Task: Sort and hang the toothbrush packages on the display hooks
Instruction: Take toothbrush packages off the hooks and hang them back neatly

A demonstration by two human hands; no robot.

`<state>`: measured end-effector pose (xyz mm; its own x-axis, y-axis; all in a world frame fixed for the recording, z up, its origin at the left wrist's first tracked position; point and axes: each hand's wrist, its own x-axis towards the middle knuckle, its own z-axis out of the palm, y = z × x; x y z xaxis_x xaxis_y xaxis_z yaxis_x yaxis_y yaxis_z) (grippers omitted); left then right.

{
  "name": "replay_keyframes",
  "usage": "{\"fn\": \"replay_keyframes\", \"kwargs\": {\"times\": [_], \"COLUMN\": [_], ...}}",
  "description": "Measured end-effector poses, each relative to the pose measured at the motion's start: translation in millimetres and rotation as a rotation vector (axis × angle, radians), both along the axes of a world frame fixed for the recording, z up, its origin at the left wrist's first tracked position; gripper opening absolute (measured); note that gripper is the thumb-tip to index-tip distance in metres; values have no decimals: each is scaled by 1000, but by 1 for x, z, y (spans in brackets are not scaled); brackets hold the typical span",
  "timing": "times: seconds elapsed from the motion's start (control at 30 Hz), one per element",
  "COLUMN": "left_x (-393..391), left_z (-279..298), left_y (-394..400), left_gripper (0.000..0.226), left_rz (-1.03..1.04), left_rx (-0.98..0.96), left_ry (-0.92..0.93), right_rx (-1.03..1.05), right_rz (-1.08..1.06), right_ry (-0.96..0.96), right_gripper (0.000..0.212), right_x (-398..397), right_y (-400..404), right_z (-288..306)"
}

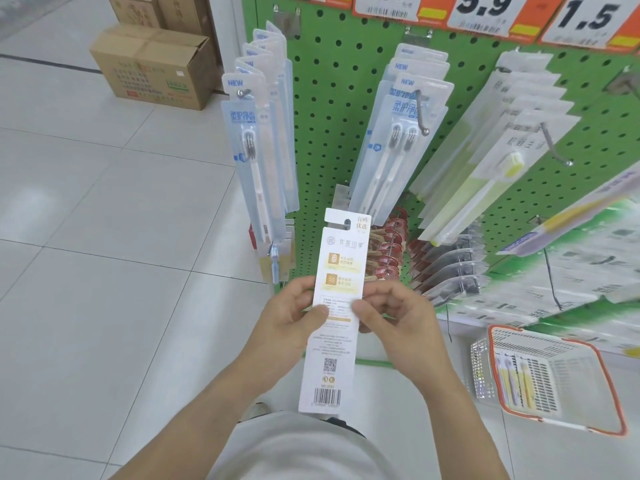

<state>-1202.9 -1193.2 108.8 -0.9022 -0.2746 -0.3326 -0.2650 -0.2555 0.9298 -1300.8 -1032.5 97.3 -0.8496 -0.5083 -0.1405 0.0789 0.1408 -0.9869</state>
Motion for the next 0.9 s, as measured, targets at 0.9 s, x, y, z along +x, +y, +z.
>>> {"fn": "replay_keyframes", "kwargs": {"times": [0.9], "left_x": [-1], "left_z": [19], "left_y": [4], "left_gripper": [16], "left_rz": [125], "left_rx": [-168], "left_ry": [-23], "right_rx": [-100], "right_rz": [397], "right_ry": [-322], "right_gripper": [12], "right_x": [8], "right_y": [14], "right_z": [7]}}
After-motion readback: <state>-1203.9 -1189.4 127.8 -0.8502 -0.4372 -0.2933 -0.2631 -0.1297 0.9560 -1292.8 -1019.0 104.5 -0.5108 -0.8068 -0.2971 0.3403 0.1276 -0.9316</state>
